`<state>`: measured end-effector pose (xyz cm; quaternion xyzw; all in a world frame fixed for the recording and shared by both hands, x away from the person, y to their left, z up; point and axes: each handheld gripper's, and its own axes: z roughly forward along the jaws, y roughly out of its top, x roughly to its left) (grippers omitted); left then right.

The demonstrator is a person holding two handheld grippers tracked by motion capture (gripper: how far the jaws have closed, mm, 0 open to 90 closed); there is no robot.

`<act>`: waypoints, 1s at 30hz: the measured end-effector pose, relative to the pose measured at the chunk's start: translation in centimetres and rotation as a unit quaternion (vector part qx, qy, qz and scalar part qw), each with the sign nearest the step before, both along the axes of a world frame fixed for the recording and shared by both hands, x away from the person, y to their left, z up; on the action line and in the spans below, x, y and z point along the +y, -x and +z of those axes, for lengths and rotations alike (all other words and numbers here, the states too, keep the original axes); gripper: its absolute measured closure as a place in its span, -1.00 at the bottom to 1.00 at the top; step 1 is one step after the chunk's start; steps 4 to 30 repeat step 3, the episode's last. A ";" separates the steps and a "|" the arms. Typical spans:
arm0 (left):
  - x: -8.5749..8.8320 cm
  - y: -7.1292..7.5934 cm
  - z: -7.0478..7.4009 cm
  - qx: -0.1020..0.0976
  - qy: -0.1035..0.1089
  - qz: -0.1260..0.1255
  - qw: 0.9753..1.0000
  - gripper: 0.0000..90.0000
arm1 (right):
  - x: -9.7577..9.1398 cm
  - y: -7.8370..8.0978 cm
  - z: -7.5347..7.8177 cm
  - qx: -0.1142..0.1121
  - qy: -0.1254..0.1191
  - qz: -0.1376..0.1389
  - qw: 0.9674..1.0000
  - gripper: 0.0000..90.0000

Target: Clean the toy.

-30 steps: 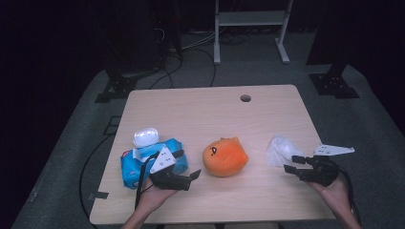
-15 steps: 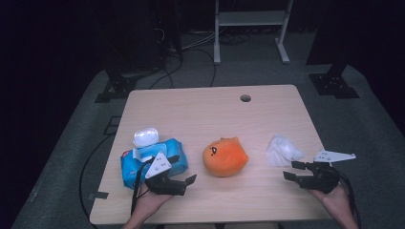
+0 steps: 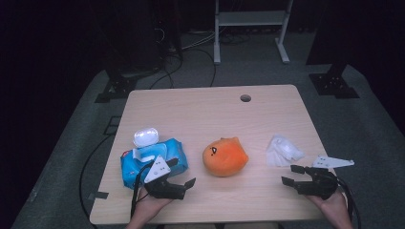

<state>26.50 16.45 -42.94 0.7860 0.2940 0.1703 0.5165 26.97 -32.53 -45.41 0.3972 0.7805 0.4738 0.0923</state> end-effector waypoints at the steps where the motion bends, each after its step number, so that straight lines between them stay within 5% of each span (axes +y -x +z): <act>1: 0.0 0.0 0.0 0.001 -0.001 0.000 1.000 -0.85 | 0.0 0.0 0.0 0.001 0.000 0.000 1.000 -0.35; 30: 0.0 0.0 0.0 0.000 -0.002 0.001 1.000 -0.85 | -0.1 0.0 -0.1 0.001 -0.002 0.000 1.000 -0.35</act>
